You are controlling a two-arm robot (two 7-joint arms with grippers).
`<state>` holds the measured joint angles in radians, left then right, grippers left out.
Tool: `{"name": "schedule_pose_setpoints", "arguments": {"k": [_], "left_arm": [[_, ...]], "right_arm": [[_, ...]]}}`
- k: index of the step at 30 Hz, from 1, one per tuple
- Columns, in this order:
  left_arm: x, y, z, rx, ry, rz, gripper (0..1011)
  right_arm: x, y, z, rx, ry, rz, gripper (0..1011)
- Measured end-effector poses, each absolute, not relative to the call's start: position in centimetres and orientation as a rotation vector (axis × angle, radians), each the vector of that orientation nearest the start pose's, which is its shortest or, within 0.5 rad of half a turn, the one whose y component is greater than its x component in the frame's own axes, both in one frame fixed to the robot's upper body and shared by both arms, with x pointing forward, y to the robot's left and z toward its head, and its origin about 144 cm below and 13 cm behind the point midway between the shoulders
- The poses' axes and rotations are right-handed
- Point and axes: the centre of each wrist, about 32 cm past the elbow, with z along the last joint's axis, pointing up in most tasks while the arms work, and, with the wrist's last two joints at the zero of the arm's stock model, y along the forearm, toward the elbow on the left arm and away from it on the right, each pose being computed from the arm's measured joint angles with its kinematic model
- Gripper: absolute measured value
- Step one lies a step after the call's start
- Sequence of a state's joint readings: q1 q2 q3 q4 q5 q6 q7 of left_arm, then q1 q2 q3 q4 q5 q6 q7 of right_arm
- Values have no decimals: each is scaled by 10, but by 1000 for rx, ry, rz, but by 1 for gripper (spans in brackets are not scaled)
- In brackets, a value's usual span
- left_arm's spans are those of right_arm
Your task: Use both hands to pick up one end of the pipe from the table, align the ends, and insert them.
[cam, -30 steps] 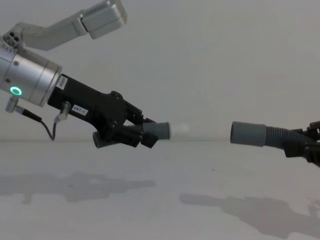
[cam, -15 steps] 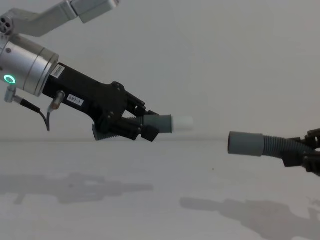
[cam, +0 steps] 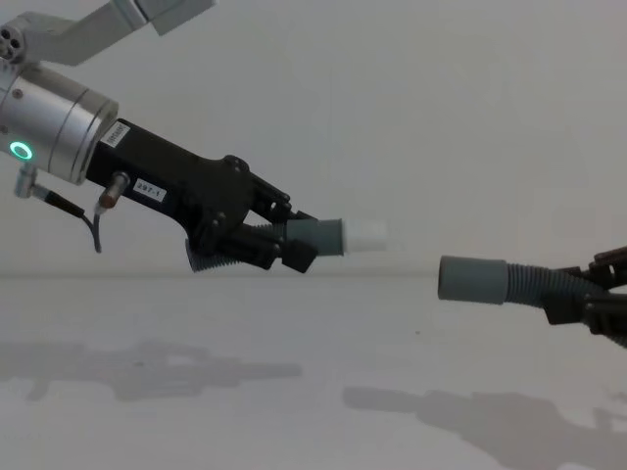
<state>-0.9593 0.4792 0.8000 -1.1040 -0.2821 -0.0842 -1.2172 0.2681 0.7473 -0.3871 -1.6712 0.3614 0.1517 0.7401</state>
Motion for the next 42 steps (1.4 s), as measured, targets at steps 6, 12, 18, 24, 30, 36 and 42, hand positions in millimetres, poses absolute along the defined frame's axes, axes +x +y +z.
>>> {"name": "schedule_pose_setpoints", "arguments": {"k": [6, 12, 18, 24, 30, 36, 42], "left_arm": [[648, 244, 1327, 500, -391, -25, 370], [650, 242, 1326, 496, -387, -35, 370], [650, 241, 1324, 489, -384, -42, 370], [651, 238, 1323, 483, -379, -50, 370], [653, 235, 1322, 481, -373, -59, 370], [655, 232, 1321, 479, -370, -67, 370], [658, 229, 1320, 478, -368, -75, 370]], "right_arm": [[498, -316, 1253, -401, -171, -528, 282], [498, -314, 1256, -403, -171, -534, 282], [500, -313, 1256, -406, -170, -539, 282], [502, -313, 1255, -412, -166, -546, 282], [505, -312, 1255, -417, -163, -550, 282], [508, -312, 1255, -419, -163, -551, 282], [511, -311, 1257, -413, -165, -551, 283]]}}
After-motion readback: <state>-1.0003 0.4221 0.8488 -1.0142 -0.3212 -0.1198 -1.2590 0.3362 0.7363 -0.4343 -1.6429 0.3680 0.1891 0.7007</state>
